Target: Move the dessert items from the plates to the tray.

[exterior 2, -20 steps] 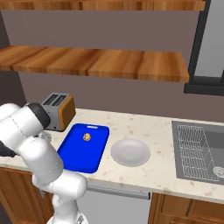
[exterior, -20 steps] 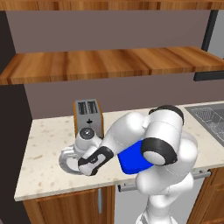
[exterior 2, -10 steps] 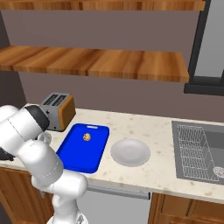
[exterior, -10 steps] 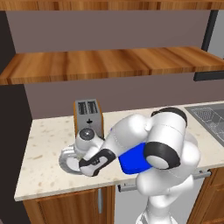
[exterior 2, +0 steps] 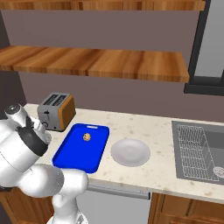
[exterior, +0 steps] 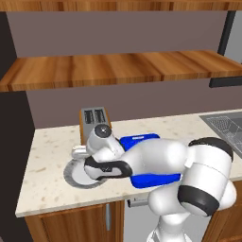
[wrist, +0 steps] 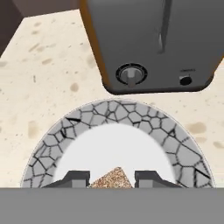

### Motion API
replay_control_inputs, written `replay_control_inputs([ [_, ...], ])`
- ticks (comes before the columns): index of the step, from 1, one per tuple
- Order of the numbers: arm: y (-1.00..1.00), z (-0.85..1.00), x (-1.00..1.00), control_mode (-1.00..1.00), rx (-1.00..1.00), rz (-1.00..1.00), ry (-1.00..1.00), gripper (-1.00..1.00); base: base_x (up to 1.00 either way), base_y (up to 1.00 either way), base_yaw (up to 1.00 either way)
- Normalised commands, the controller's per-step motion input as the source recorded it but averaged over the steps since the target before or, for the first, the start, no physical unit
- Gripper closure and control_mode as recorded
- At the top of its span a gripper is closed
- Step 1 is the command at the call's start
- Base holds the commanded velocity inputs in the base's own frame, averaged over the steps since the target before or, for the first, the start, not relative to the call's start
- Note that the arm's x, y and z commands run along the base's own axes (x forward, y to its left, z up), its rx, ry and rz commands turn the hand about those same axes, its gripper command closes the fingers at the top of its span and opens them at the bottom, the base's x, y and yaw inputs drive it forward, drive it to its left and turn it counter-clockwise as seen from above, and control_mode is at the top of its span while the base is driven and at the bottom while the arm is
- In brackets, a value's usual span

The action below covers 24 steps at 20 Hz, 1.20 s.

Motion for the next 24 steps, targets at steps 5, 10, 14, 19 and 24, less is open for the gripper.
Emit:
replay_control_inputs([
  [5, -0.33, 0.67, -0.04, -1.00, 0.00, -0.04, 0.00, 1.00, 0.00, 0.00, 0.00],
  [10, -0.54, 0.25, -0.16, -1.00, -0.05, -0.09, 0.09, 1.00, 0.00, 0.00, 0.00],
  [14, -0.76, 0.05, -0.03, -1.00, -0.12, -0.10, 0.11, 1.00, 0.00, 0.00, 0.00],
  [19, -0.73, 0.00, 0.00, -1.00, -0.07, -0.07, 0.03, 1.00, 0.00, 0.00, 0.00],
  [24, -0.74, -0.01, 0.00, -1.00, -0.02, -0.05, 0.00, 1.00, 0.00, 0.00, 0.00],
])
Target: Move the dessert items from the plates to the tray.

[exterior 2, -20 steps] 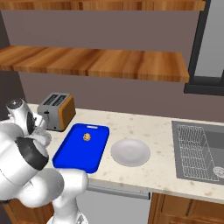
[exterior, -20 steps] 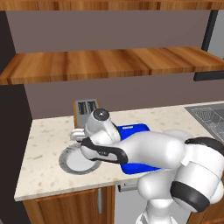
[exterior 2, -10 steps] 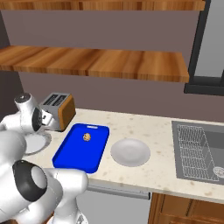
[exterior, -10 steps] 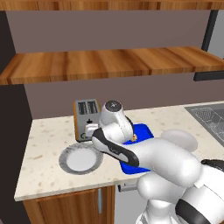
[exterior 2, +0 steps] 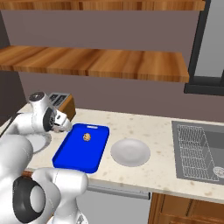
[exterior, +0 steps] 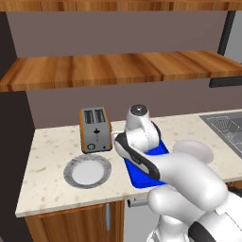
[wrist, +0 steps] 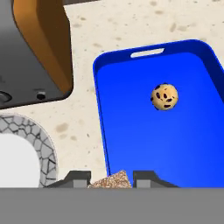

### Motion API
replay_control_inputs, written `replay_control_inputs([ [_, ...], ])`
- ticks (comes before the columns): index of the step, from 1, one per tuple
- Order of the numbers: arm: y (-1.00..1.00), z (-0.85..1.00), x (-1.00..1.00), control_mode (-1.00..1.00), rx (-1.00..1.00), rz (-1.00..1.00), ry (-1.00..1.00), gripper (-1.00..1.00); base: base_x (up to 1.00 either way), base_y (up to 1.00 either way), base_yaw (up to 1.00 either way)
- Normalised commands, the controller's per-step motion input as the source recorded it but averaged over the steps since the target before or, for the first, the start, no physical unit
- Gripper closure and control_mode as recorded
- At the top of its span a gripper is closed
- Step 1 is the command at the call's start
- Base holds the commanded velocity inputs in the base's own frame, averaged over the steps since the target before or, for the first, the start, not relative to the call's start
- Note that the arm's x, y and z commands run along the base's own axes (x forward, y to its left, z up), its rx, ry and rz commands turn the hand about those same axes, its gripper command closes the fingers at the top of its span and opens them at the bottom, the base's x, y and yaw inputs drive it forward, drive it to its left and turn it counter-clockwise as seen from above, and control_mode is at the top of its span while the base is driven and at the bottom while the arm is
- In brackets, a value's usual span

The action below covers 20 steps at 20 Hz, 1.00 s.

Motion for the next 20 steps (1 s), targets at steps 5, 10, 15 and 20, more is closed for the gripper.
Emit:
replay_control_inputs([
  [5, -0.76, -0.20, 0.00, -1.00, 0.00, -0.01, 0.00, 1.00, 0.00, 0.00, 0.00],
  [10, -0.44, -0.39, 0.00, -1.00, 0.00, 0.00, 0.00, 1.00, 0.00, 0.00, 0.00],
  [15, -0.15, -0.49, 0.00, -1.00, 0.00, 0.00, 0.00, 1.00, 0.00, 0.00, 0.00],
  [20, -0.01, -0.44, 0.05, -1.00, 0.00, 0.00, 0.00, 1.00, 0.00, 0.00, 0.00],
])
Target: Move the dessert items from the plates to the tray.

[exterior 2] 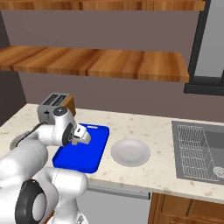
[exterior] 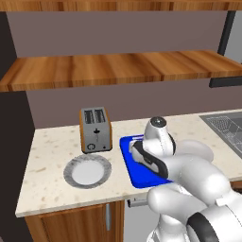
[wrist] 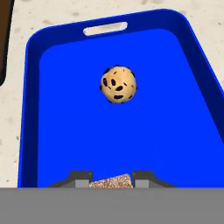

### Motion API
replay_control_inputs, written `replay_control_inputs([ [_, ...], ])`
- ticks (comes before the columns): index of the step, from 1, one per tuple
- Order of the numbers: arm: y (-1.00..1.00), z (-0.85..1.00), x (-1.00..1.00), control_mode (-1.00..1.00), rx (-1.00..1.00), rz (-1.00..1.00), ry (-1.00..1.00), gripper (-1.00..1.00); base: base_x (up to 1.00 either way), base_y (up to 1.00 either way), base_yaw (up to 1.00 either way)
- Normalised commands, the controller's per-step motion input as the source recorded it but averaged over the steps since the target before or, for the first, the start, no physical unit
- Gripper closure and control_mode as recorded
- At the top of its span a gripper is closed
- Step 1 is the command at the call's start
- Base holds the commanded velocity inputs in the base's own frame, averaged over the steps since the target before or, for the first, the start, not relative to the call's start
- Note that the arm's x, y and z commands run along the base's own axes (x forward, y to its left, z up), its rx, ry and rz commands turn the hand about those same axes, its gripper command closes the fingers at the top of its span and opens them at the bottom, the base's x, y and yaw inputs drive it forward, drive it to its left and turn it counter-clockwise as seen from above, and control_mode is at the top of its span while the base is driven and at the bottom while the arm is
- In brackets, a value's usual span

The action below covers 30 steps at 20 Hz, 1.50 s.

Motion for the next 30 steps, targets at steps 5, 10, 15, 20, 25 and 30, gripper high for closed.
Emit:
replay_control_inputs([
  [5, 0.00, -0.36, 0.02, -1.00, 0.00, 0.00, 0.00, 1.00, 0.00, 0.00, 0.00],
  [10, 0.00, -0.40, 0.00, -1.00, 0.00, 0.00, 0.00, 1.00, 0.00, 0.00, 0.00],
  [15, 0.00, -0.37, 0.00, -1.00, 0.00, 0.00, 0.00, 1.00, 0.00, 0.00, 0.00],
  [20, -0.01, -0.37, 0.00, -1.00, 0.00, 0.00, 0.00, 1.00, 0.00, 0.00, 0.00],
  [25, -0.01, -0.43, 0.00, -1.00, 0.00, 0.00, 0.00, 1.00, 0.00, 0.00, 0.00],
  [30, -0.02, -0.38, 0.00, -1.00, 0.00, 0.00, 0.00, 1.00, 0.00, 0.00, 0.00],
])
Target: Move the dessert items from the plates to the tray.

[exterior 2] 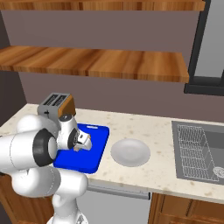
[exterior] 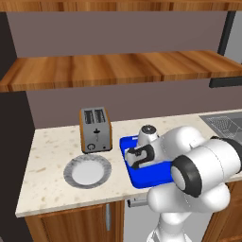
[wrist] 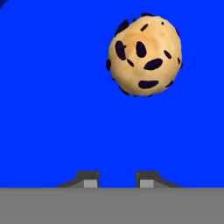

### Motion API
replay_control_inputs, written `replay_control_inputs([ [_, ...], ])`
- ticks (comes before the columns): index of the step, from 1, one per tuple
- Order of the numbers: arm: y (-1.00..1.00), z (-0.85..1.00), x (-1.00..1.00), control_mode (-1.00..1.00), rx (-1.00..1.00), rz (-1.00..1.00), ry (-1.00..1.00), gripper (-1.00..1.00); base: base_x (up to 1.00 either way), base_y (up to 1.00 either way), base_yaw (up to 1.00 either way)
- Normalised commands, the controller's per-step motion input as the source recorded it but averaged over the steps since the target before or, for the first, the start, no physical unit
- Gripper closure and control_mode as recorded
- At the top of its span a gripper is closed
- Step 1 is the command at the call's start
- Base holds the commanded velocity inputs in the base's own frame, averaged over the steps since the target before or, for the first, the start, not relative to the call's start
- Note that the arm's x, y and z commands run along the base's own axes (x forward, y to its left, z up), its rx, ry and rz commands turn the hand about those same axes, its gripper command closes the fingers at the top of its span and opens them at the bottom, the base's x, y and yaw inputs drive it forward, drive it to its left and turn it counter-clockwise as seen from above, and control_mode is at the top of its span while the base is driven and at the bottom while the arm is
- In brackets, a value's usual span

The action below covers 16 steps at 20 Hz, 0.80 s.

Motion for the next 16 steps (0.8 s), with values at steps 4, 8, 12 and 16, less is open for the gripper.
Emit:
replay_control_inputs([
  [4, -0.08, -0.18, -0.01, -1.00, 0.00, 0.00, 0.00, -1.00, 0.00, 0.00, 0.00],
  [8, -0.29, 0.00, -0.16, -1.00, 0.00, 0.00, 0.00, -1.00, 0.00, 0.00, 0.00],
  [12, -0.08, 0.00, -0.17, -1.00, 0.00, 0.00, -0.02, -1.00, 0.00, 0.00, 0.00],
  [16, 0.00, 0.01, -0.09, -1.00, 0.00, 0.00, -0.01, -1.00, 0.00, 0.00, 0.00],
])
